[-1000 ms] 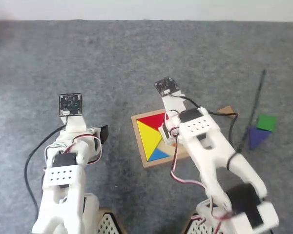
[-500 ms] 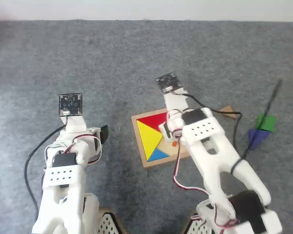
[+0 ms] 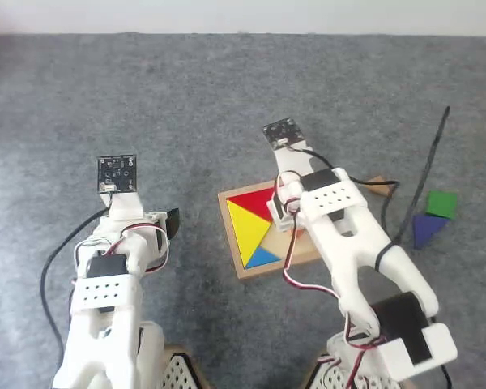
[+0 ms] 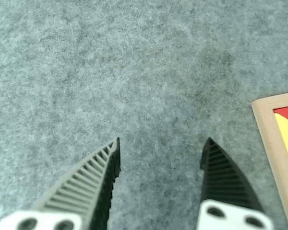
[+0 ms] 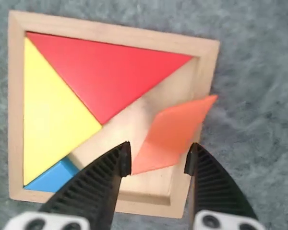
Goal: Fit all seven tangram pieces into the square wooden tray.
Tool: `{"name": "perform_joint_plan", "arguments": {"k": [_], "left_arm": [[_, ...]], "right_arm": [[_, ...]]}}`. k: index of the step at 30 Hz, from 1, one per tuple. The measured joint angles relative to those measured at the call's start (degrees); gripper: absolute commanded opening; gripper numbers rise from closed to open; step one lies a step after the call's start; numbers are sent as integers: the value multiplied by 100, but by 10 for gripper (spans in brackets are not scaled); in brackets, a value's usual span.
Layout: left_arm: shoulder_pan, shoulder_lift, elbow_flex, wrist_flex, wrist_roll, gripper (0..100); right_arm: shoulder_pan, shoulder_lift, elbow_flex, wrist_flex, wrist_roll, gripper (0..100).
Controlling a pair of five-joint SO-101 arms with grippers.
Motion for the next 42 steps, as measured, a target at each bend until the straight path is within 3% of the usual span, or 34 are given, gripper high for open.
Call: {"name": "perform_joint_plan", "arguments": {"k": [10,19,28,42], "left_arm": [[0,0,0,0,0,269],[0,0,0,0,0,269],[0,0,0,0,0,269],[0,0,0,0,0,269]], "right_arm": [[176,35,0,0,123,191],[-624,35,0,0,123,192],[-677,492,-44,-141,141,191],[-369,1996,-1846,-44,352,191]]}}
